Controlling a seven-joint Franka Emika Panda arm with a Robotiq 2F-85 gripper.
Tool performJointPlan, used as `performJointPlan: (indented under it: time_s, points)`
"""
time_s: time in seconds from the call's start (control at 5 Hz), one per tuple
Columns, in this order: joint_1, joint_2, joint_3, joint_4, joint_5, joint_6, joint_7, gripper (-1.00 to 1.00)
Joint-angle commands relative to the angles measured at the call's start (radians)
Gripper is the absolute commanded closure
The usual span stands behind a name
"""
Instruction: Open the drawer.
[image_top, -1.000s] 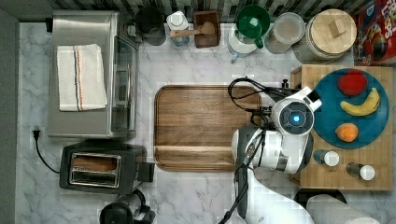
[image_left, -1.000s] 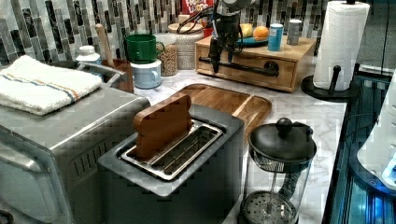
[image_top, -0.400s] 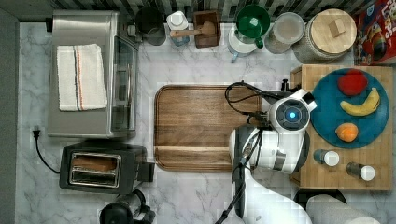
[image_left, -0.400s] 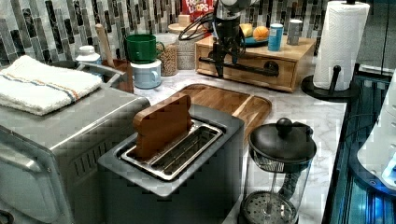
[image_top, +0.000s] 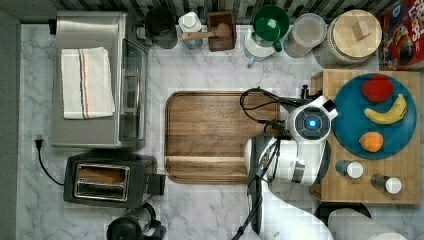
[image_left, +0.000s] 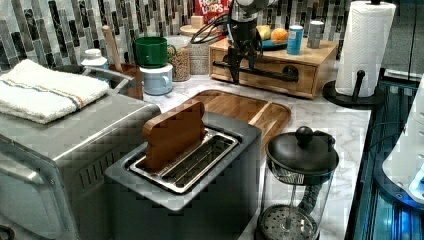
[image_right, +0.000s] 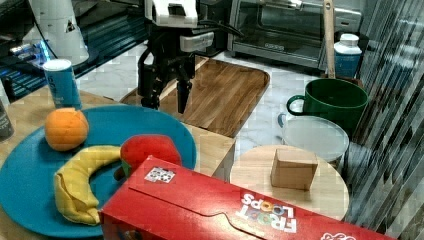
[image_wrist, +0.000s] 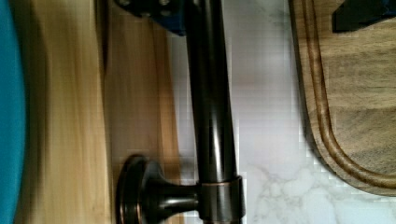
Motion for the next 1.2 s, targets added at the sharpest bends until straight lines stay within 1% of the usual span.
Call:
performJointPlan:
  time_s: [0.2, 0.4, 0.6, 0.8, 1.0, 1.2]
  points:
    - [0.177, -0.047, 0.145, -0.044, 0.023, 0.024, 0.225, -1.00]
    - [0.216, -0.047, 0.153, -0.055, -0.048, 0.040, 0.328, -1.00]
    - [0.228, -0.036, 0.171, -0.046, -0.069, 0.034, 0.368, -1.00]
    - [0.255, -0.041, 0.175, -0.046, -0.058, 0.021, 0.395, -1.00]
    - [0.265, -0.051, 0.194, -0.050, -0.024, 0.008, 0.387, -1.00]
    - [0.257, -0.062, 0.240, -0.040, 0.034, -0.028, 0.367, -1.00]
